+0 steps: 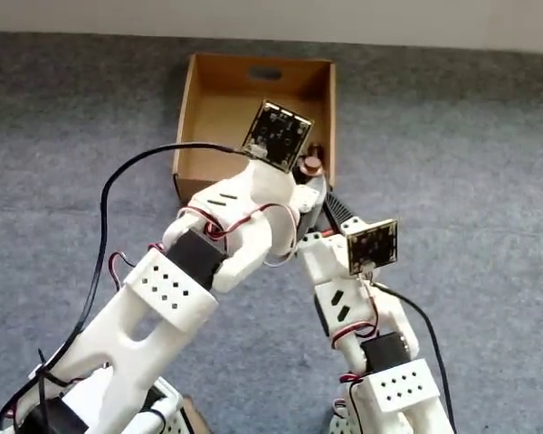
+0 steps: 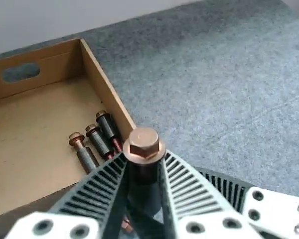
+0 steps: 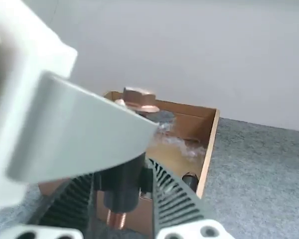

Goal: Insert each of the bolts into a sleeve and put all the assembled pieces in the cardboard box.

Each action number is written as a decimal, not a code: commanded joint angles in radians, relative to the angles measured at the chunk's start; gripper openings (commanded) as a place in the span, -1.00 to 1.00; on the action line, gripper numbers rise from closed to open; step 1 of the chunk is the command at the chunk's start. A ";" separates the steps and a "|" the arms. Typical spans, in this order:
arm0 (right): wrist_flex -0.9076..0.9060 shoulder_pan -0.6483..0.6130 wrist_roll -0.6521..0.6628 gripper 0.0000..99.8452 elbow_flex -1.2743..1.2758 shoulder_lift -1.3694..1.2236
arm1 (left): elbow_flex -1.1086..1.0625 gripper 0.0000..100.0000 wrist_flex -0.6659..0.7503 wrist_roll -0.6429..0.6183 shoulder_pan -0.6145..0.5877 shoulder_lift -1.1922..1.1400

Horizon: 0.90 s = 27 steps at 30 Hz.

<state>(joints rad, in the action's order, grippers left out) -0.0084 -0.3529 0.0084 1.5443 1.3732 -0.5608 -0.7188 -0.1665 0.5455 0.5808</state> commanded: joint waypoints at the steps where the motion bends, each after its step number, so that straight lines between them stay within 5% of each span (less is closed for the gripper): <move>1: 0.018 0.018 0.008 -0.99 -0.008 0.016 | 0.028 -0.75 -0.057 -0.005 -0.016 0.036; 16: 0.022 0.018 0.009 -0.99 0.031 0.016 | 0.042 -0.73 -0.311 0.003 -0.065 0.321; 23: -0.005 0.079 0.008 -0.99 0.024 0.015 | -0.056 -0.88 -0.423 0.008 -0.444 0.510; 27: -0.168 0.124 0.008 -0.99 -0.088 0.012 | -0.272 -0.96 -0.269 0.233 -0.661 0.479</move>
<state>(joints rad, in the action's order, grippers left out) -0.0852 -0.2654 0.0115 1.5796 1.3717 -0.7127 -1.0963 -0.0852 0.0207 1.0733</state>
